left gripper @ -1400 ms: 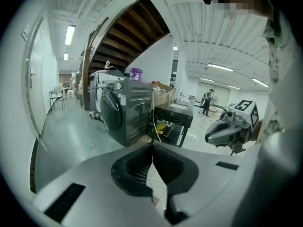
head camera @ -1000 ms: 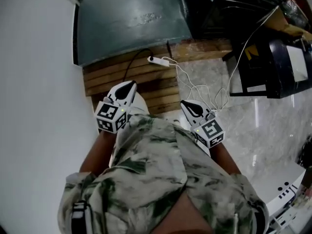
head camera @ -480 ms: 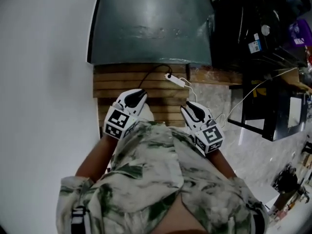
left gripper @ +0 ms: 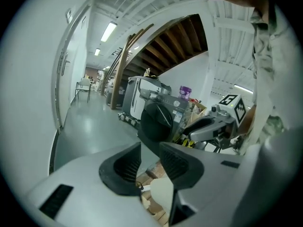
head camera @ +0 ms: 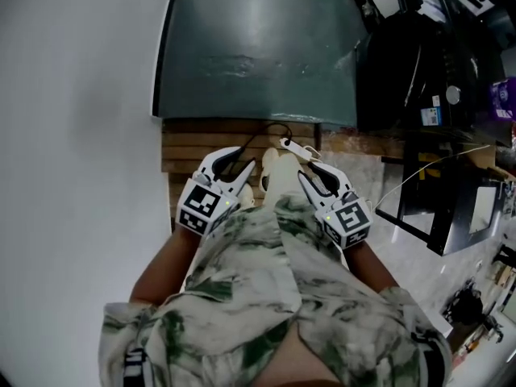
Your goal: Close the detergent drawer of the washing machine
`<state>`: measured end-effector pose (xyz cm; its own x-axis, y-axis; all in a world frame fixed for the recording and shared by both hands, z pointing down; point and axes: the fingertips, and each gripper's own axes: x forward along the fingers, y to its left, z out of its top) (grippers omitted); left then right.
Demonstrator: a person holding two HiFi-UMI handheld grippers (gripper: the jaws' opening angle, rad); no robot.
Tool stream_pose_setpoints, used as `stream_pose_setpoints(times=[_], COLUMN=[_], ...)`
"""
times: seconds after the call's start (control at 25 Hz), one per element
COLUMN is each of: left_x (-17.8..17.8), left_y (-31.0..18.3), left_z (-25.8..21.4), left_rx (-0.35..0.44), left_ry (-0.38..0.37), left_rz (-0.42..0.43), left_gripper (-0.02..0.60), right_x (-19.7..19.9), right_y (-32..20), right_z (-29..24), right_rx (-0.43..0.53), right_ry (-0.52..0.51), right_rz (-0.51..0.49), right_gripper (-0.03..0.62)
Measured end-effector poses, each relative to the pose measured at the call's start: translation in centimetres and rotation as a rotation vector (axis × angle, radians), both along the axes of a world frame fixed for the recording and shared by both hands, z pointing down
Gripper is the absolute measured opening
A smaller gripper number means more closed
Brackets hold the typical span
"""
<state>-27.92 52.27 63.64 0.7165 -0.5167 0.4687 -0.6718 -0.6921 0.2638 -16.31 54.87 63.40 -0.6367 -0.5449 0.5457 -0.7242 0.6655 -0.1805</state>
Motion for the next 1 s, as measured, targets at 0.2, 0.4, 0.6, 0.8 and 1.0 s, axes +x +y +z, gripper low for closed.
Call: stream_pose_setpoints(times=[0.2, 0.4, 0.6, 0.8, 1.0], left_x=[1.3, 2.6, 3.9, 2.2, -0.8], left_y=[-8.3, -17.2, -24.0, -32.2, -42.4], left_z=[-1.3, -8.0, -13.1, -14.3, -14.4], left_rx=[-0.005, -0.001, 0.005, 0.034, 0.054], left_ry=[-0.055, -0.100, -0.084, -0.073, -0.065], left_rz=[0.007, -0.010, -0.007, 0.005, 0.069], left_gripper=[0.115, 0.115, 0.115, 0.115, 0.115], right_x=[0.7, 2.4, 3.4, 1.7, -1.2], right_y=[-9.8, -19.1, -25.0, -31.8, -40.8], right_z=[-1.0, -6.3, -10.0, -9.9, -9.7], right_rx=[0.025, 0.031, 0.020, 0.011, -0.006], right_ry=[-0.021, -0.048, -0.064, -0.046, -0.005], right_rz=[-0.040, -0.047, -0.018, 0.015, 0.089], right_gripper=[0.124, 0.117, 0.110, 0.110, 0.109])
